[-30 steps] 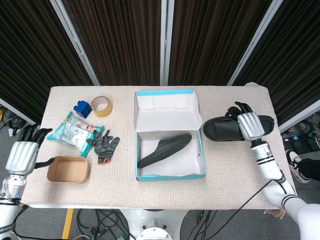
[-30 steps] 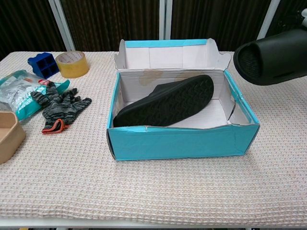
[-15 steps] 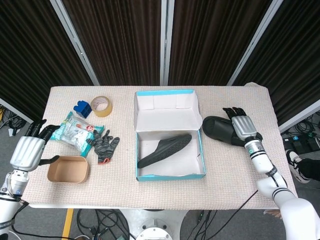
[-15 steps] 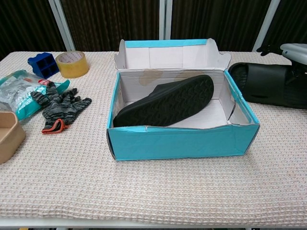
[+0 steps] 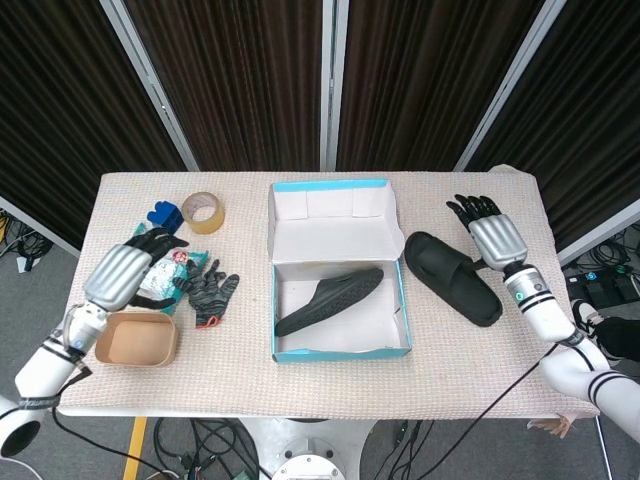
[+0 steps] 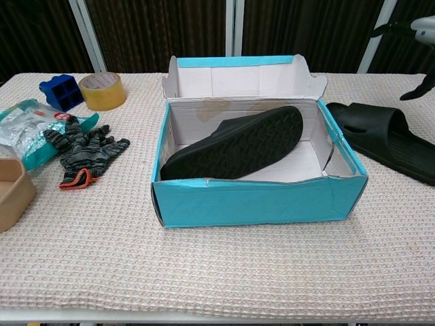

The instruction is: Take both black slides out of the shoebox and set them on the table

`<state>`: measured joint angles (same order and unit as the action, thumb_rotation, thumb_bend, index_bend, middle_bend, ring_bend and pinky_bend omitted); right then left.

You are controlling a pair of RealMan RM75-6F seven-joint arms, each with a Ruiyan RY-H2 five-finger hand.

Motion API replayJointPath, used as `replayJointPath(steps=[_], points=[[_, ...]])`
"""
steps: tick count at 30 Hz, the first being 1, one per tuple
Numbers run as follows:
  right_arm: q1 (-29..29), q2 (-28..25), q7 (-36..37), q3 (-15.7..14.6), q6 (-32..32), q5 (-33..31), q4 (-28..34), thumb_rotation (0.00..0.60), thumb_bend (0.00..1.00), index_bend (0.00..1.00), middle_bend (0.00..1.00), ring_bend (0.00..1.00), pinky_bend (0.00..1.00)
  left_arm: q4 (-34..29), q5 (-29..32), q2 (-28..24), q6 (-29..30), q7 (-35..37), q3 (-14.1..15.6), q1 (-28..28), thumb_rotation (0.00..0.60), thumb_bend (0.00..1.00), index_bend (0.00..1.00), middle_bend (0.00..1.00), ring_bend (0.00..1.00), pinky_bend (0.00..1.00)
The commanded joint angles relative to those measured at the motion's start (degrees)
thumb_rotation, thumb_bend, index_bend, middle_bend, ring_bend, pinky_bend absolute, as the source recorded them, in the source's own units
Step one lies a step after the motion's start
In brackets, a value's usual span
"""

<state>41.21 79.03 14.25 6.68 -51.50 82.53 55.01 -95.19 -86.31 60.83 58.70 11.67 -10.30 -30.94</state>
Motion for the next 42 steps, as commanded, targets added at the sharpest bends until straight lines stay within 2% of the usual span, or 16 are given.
replayJointPath(steps=[1,5,11,21,29,33,36,42], points=[[-1.21,-4.92,-5.57,2.69,-2.72,-3.18,6.05,0.6,0.0,0.0,0.0,0.0,0.0,-0.18,3.08,3.14,-6.36,3.04,-2.74,-6.12,0.6,0.0,0.25,0.3,0.21,0.32],[-2.17,-6.32,-7.66,4.26,-5.0,-4.98,8.39,0.6,0.0,0.0,0.0,0.0,0.0,0.21,7.1,6.79,-11.83,4.08,-4.38,-10.84,0.6,0.0,0.29,0.36,0.27,0.4],[-3.16,-7.37,-8.87,5.11,-6.38,-6.31,10.01,0.6,0.0,0.0,0.0,0.0,0.0,1.58,13.07,12.18,-17.58,1.6,-5.24,-16.41,0.6,0.0,0.3,0.36,0.28,0.41],[-3.66,-6.75,-8.21,4.81,-6.63,-6.07,8.64,0.6,0.0,0.0,0.0,0.0,0.0,-2.32,22.42,18.22,-16.44,-12.49,-3.19,-20.43,0.6,0.0,0.27,0.35,0.3,0.42],[-4.26,-6.68,-6.75,4.53,-7.01,-5.59,7.59,0.6,0.0,0.0,0.0,0.0,0.0,0.37,36.97,24.46,-13.5,-23.51,-1.05,-24.11,0.6,0.0,0.18,0.3,0.3,0.42],[-4.64,-6.68,-5.72,4.47,-7.33,-5.41,7.15,0.6,0.0,0.0,0.0,0.0,0.0,0.07,42.67,26.04,-11.22,-28.65,0.11,-25.59,0.6,0.0,0.13,0.24,0.24,0.39],[-4.9,-6.59,-4.97,4.25,-7.6,-4.99,6.79,0.6,0.0,0.0,0.0,0.0,0.0,-0.3,45.64,27.14,-10.19,-30.31,0.01,-26.41,0.6,0.0,0.1,0.23,0.23,0.38],[-5.55,-6.58,-3.62,4.1,-8.28,-4.64,6.11,0.6,0.0,0.0,0.0,0.0,0.0,-0.37,49.52,28.47,-9.57,-32.65,-0.64,-28.45,0.6,0.0,0.1,0.23,0.23,0.38]])
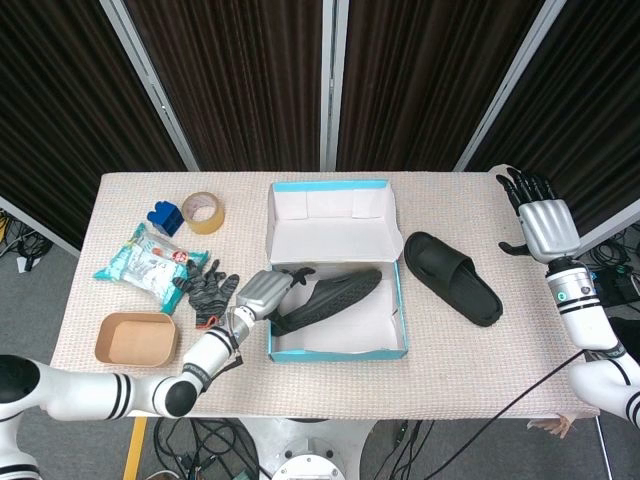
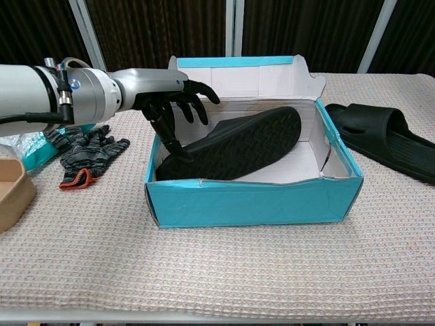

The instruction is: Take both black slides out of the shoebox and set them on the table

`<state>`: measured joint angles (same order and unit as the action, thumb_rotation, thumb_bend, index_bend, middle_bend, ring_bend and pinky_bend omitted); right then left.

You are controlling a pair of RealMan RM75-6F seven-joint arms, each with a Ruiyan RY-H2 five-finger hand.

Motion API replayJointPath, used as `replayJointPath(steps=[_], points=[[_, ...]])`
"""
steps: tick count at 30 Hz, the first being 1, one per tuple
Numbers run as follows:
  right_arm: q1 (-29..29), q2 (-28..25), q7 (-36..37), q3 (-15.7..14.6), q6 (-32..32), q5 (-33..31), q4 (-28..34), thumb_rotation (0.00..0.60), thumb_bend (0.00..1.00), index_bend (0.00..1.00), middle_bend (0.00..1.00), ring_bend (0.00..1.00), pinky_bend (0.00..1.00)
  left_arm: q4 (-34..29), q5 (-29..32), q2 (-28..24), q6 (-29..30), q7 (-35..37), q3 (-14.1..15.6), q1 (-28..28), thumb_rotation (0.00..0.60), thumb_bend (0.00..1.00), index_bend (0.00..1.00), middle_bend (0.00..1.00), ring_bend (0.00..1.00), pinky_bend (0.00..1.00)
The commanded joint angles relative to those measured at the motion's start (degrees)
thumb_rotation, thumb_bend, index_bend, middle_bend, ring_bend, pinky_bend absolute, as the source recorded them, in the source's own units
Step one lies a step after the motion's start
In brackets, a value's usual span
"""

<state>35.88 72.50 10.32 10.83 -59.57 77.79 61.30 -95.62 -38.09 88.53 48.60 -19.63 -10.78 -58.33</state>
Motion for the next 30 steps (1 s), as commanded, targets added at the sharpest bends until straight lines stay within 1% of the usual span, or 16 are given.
replayJointPath(steps=[1,10,16,18,19,20,21,23,24,26,27,29,30], points=[[-0.34,-0.06,0.47,-0.09,-0.32,0.15,-0.27,0.6,0.0,0.0,0.0,0.0,0.0,0.26,1.95,1.05,0.55,-1.95,-0.17,-1.52,0.6,0.0,0.1,0.23,0.23,0.38],[-1.14,-0.23,1.87,-0.21,-0.66,0.24,-1.14,0.6,0.0,0.0,0.0,0.0,0.0,4.53,9.87,5.52,2.88,-9.16,0.41,-5.95,0.6,0.0,0.1,0.23,0.23,0.38],[-1.51,-0.2,2.38,-0.34,-0.58,0.25,-1.76,0.6,0.0,0.0,0.0,0.0,0.0,6.62,12.08,8.11,2.96,-11.47,1.32,-7.14,0.6,0.0,0.12,0.23,0.23,0.39],[-1.6,-0.17,2.56,-0.37,-0.56,0.28,-1.92,0.6,0.0,0.0,0.0,0.0,0.0,7.81,11.62,9.23,3.48,-11.84,1.44,-7.29,0.6,0.0,0.16,0.25,0.26,0.41],[-1.68,-0.15,2.63,-0.38,-0.61,0.3,-2.03,0.6,0.0,0.0,0.0,0.0,0.0,8.72,10.97,10.13,4.21,-11.77,1.37,-7.18,0.6,0.0,0.21,0.29,0.3,0.46],[-1.72,-0.14,2.71,-0.39,-0.61,0.31,-2.1,0.6,0.0,0.0,0.0,0.0,0.0,9.36,10.31,10.83,4.8,-11.47,1.24,-6.98,0.6,0.0,0.27,0.34,0.37,0.55],[-1.78,-0.14,2.83,-0.4,-0.6,0.31,-2.18,0.6,0.0,0.0,0.0,0.0,0.0,10.16,9.2,11.72,5.57,-10.69,1.01,-6.51,0.6,0.0,0.32,0.39,0.42,0.61],[-1.91,-0.12,2.97,-0.45,-0.65,0.34,-2.28,0.6,0.0,0.0,0.0,0.0,0.0,11.38,7.42,12.83,6.31,-9.12,0.66,-5.64,0.6,0.02,0.45,0.52,0.56,0.78],[-1.97,-0.12,3.02,-0.45,-0.69,0.35,-2.32,0.6,0.0,0.0,0.0,0.0,0.0,11.97,6.62,13.28,6.47,-8.12,0.42,-5.13,0.6,0.03,0.48,0.56,0.6,0.82],[-2.11,-0.08,3.18,-0.45,-0.76,0.34,-2.44,0.6,0.0,0.0,0.0,0.0,0.0,13.06,4.76,13.84,6.05,-5.88,0.07,-4.03,0.6,0.1,0.55,0.64,0.67,0.9],[-2.18,-0.06,3.28,-0.43,-0.83,0.33,-2.49,0.6,0.0,0.0,0.0,0.0,0.0,13.37,3.83,13.83,5.46,-4.5,-0.12,-3.39,0.6,0.14,0.57,0.66,0.69,0.92],[-2.25,-0.03,3.43,-0.38,-0.87,0.29,-2.59,0.6,0.0,0.0,0.0,0.0,0.0,13.55,2.37,13.6,4.77,-1.98,-0.58,-2.19,0.6,0.19,0.59,0.68,0.7,0.93],[-2.31,-0.01,3.48,-0.36,-0.92,0.3,-2.66,0.6,0.0,0.0,0.0,0.0,0.0,13.47,1.36,13.32,4.34,-0.37,-0.78,-1.38,0.6,0.24,0.6,0.7,0.71,0.95]])
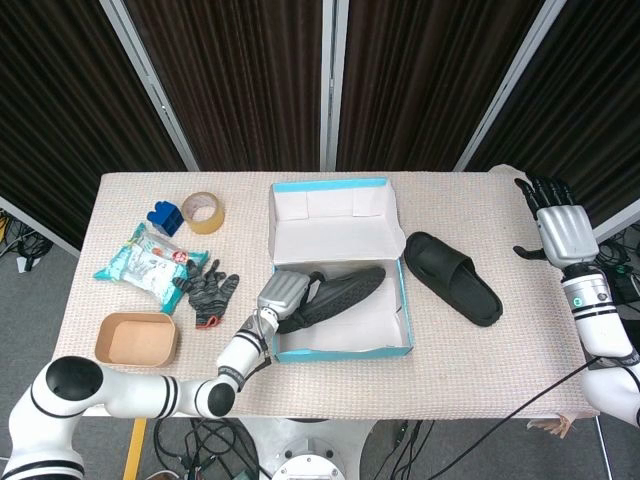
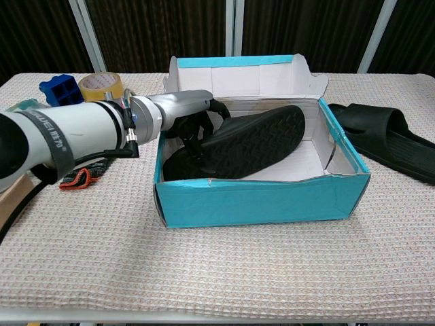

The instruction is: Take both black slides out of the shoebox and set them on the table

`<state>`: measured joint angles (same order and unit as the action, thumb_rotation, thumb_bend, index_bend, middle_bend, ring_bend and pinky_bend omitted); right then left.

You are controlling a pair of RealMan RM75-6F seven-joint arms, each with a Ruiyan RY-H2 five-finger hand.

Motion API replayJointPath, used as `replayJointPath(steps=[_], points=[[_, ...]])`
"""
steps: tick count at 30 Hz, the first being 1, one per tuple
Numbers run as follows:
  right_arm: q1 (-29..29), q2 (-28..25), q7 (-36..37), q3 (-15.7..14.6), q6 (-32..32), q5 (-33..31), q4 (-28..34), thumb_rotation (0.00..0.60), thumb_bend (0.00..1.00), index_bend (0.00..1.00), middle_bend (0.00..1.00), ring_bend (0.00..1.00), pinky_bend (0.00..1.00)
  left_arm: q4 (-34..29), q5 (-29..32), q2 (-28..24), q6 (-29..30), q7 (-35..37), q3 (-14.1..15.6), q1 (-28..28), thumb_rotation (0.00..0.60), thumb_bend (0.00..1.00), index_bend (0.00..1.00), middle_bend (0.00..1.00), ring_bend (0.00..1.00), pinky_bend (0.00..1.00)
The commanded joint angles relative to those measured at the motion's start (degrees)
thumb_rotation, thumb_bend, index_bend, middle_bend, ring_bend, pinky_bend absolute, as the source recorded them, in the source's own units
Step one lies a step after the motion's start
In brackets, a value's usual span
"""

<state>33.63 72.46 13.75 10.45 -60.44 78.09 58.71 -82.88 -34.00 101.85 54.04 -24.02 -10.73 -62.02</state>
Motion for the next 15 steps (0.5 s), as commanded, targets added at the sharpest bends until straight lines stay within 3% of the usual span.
replayJointPath(steps=[1,8,15], points=[[-0.11,0.06,0.07,0.03,-0.1,-0.01,-0.14,0.6,0.0,0.0,0.0,0.0,0.0,0.62,-3.57,-0.29,-1.44,5.18,-0.93,2.92,0.6,0.27,0.6,0.71,0.72,0.95],[-0.1,0.26,0.35,0.2,-0.04,-0.01,-0.26,0.6,0.0,0.0,0.0,0.0,0.0,-0.41,-12.61,-1.78,-1.06,13.42,-1.04,7.45,0.6,0.42,0.66,0.76,0.76,0.98],[0.07,0.19,-0.09,0.43,-0.04,0.03,0.3,0.6,0.0,0.0,0.0,0.0,0.0,-4.0,-23.28,-4.21,1.68,21.05,-1.95,10.94,0.6,0.43,0.66,0.76,0.75,0.98]])
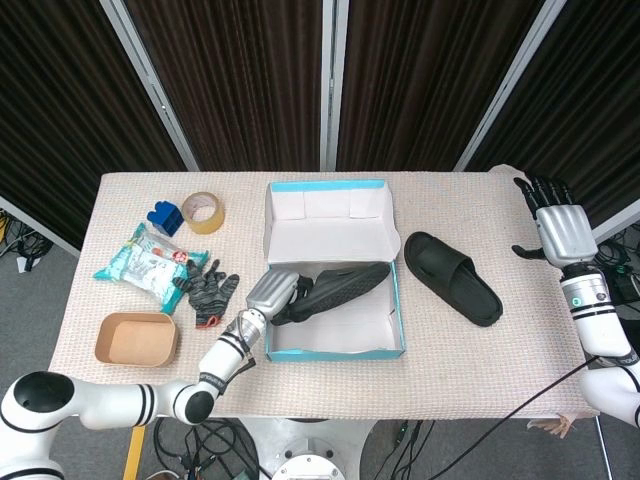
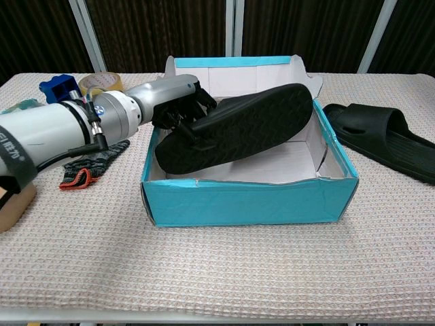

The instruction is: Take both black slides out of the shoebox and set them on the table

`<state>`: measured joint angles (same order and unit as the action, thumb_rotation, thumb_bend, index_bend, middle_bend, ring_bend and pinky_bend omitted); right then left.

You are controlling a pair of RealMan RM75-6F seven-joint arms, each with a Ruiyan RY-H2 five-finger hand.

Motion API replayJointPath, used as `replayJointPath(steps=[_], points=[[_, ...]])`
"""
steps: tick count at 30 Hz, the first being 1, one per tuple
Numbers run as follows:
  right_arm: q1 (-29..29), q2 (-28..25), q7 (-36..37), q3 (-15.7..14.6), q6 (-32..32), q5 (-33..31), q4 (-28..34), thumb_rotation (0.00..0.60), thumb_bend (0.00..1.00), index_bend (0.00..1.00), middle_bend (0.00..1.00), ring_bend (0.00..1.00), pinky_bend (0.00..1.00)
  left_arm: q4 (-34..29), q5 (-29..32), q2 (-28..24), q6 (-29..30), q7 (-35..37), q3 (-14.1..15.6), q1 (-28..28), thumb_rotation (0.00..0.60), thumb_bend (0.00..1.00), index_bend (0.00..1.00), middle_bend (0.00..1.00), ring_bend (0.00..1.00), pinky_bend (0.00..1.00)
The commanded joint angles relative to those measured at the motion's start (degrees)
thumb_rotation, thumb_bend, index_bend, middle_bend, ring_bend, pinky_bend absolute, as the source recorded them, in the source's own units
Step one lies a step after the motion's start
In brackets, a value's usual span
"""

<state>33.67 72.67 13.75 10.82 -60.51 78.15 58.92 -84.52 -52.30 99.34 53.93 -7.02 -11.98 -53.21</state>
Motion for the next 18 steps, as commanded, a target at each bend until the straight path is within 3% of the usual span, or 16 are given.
replayJointPath(steps=[1,5,10,15,18], points=[[0.06,-0.04,-0.18,0.09,0.05,-0.05,0.16,0.6,0.0,0.0,0.0,0.0,0.0,-3.19,-6.24,-2.25,2.36,5.07,-1.06,2.53,0.6,0.43,0.66,0.76,0.75,0.98],[0.18,-0.09,-0.5,0.23,0.08,-0.08,0.46,0.6,0.0,0.0,0.0,0.0,0.0,-7.59,-10.56,-5.62,5.13,9.14,-3.27,4.34,0.6,0.43,0.66,0.76,0.75,0.98],[0.32,-0.26,-0.68,0.37,0.06,-0.01,0.86,0.6,0.0,0.0,0.0,0.0,0.0,-13.83,-12.2,-13.52,8.28,11.15,-6.56,7.3,0.6,0.42,0.66,0.75,0.75,0.97],[-0.14,-0.67,-0.3,0.36,-0.68,0.17,1.16,0.6,0.0,0.0,0.0,0.0,0.0,-15.62,-8.3,-22.58,9.23,6.46,-4.69,11.86,0.6,0.42,0.66,0.73,0.73,0.93],[-0.25,-0.62,0.2,0.28,-0.61,0.2,1.15,0.6,0.0,0.0,0.0,0.0,0.0,-15.41,-4.37,-25.32,8.53,4.7,-3.21,13.81,0.6,0.42,0.65,0.72,0.72,0.91]])
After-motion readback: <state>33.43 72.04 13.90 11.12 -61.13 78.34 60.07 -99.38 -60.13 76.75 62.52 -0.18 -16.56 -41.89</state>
